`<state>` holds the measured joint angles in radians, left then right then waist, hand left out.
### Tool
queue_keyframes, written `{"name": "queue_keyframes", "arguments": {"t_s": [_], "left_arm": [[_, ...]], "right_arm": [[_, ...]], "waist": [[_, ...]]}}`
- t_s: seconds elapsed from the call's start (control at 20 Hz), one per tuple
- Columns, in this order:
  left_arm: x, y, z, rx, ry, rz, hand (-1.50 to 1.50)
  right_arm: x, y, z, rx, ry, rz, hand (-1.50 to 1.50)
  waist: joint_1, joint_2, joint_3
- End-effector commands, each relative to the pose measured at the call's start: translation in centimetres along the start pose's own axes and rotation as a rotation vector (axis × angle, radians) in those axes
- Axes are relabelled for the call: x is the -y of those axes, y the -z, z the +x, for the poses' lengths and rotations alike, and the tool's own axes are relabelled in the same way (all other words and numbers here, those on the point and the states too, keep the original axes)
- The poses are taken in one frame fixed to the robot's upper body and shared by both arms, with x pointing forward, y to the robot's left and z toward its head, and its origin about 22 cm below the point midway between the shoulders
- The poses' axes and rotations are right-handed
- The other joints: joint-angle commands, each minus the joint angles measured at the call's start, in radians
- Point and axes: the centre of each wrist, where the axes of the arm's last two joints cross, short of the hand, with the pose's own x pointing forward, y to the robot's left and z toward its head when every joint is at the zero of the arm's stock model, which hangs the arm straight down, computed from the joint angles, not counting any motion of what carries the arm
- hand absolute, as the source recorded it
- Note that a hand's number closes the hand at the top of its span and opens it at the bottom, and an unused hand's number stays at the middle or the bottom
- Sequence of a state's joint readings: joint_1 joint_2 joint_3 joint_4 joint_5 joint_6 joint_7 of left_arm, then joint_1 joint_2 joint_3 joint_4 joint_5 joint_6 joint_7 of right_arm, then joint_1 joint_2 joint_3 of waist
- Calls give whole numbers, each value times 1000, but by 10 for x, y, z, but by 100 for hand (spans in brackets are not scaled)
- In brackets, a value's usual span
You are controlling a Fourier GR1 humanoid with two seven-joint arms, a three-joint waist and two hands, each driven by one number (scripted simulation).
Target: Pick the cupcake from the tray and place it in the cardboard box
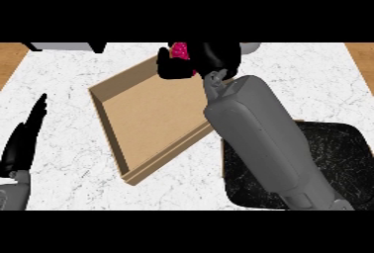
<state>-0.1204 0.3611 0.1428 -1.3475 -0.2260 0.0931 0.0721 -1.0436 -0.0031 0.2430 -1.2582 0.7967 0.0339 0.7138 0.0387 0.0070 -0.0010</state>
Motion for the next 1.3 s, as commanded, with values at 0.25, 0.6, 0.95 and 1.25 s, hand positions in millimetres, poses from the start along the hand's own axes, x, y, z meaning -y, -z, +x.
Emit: {"name": "queue_keyframes", "arguments": {"t_s": [0.25,0.6,0.95,1.25], "left_arm": [[5,5,1,17,-2,-12,0],[9,14,16,49,1,-22,0],[12,16,23,79,-3,-45,0],[20,17,26,96,5,-59,0]], "right_arm": [[-37,48,2,-82,70,53,150],[-68,62,-27,-170,-17,4,150],[-75,68,-54,-319,143,86,-150],[-74,69,-48,-237,191,-18,-150]], "waist": [[12,6,-1],[44,14,-1],[76,26,0],[101,30,0]]}}
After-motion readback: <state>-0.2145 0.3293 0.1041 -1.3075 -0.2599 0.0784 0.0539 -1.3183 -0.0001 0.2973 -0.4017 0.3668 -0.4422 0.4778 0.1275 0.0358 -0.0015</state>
